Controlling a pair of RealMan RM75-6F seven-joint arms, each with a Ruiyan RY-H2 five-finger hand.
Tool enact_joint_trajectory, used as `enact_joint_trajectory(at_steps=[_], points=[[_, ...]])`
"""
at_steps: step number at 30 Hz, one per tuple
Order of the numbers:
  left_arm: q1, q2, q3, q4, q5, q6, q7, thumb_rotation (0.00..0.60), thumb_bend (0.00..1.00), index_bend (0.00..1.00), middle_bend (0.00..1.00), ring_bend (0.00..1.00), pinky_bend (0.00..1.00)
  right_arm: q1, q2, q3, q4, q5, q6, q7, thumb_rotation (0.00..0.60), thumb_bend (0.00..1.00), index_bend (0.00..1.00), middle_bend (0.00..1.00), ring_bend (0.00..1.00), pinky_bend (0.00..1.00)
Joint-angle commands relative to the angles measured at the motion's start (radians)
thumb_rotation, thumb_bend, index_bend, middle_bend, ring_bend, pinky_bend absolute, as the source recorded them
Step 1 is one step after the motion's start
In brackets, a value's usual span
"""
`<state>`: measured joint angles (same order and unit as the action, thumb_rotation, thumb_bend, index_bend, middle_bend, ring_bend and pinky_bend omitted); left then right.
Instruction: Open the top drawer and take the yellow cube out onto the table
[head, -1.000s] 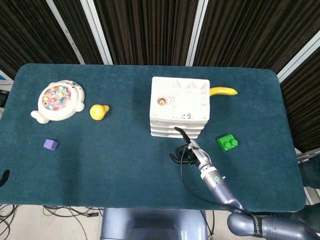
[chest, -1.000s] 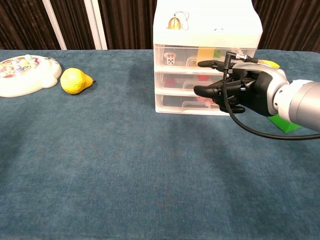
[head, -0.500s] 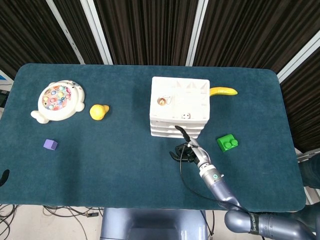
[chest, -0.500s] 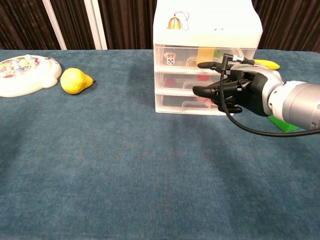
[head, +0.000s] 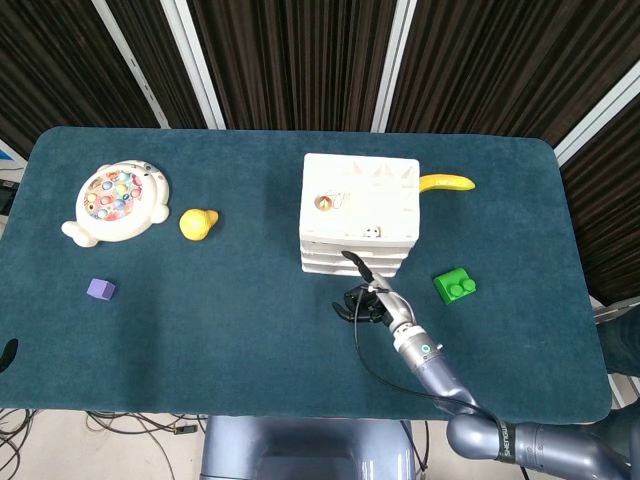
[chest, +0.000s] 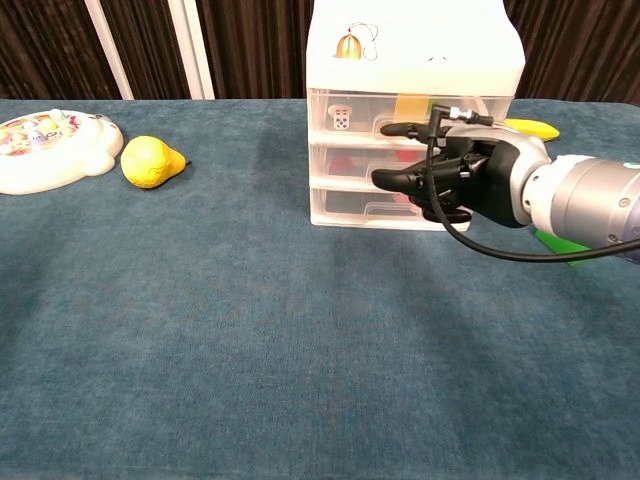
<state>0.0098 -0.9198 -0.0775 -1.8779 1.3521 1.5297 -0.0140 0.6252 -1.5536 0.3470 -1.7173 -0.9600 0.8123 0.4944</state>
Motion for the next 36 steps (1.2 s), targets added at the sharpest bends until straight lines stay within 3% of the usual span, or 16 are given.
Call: enact_joint_trajectory(at_steps=[1,36], points=[[0.000,0.000,0.000,0.000,-0.001,0.000,0.001,0.600,0.30,0.06,0.00,0.00,0.00,0.003,-0.002,0.003,0.003,0.004,-0.007,0.003,0.600,0.41,0.00,0.87,0.89,0.98],[-0.002,-0.006,-0.007,0.000,-0.020,-0.001,0.023,0.600,0.30,0.06,0.00,0.00,0.00,0.039,-0.014,0.044,0.051,0.020,-0.091,0.039,0.600,0.41,0.00,0.87,0.89,0.98]])
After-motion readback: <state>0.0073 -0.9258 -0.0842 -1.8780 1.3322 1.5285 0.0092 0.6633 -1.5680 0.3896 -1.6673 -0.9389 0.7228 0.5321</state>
